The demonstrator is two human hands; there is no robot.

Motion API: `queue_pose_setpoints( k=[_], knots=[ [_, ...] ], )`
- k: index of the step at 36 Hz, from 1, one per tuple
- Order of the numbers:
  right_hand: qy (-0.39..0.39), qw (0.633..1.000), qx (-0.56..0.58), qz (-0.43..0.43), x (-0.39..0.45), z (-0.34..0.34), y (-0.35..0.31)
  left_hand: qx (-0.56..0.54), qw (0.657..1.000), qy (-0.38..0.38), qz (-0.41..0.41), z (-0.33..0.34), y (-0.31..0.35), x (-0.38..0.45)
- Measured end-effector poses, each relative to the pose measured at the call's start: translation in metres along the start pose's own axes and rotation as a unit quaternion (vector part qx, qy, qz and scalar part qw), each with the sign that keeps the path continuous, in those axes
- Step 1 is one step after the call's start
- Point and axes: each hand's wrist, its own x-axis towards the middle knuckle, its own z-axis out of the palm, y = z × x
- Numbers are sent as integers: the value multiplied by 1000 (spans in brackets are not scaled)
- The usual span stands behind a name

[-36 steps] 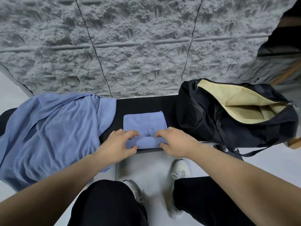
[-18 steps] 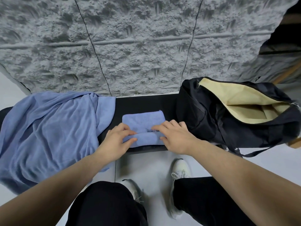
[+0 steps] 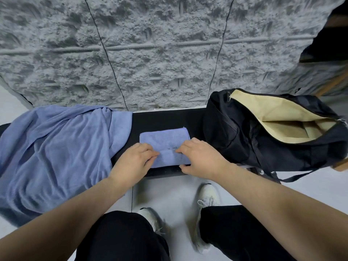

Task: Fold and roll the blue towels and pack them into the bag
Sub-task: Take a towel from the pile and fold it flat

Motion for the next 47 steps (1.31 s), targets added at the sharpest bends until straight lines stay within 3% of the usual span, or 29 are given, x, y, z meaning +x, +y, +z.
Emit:
queue_pose_setpoints(
  k=[10,29,34,39,43,47],
  knots=[
    [-2,999,-37,15,3,3,-5,44,993,-106,-7,-2,-10,-1],
    [-69,997,-30,12,-17,-10,-15,-7,981,-187,-52,-16,2,-1],
    [-83,996,-36,5,-18,-10,-17,-6,983,-175,-61,-16,9,-2],
    [-87,995,-49,19,-16,-7,-16,13,972,-201,-119,-12,14,5],
    [-40,996,-70,30,-13,2,-16,22,960,-238,-150,-8,12,13],
    [72,996,-56,14,-12,11,-15,35,954,-254,-157,-6,6,18]
  ],
)
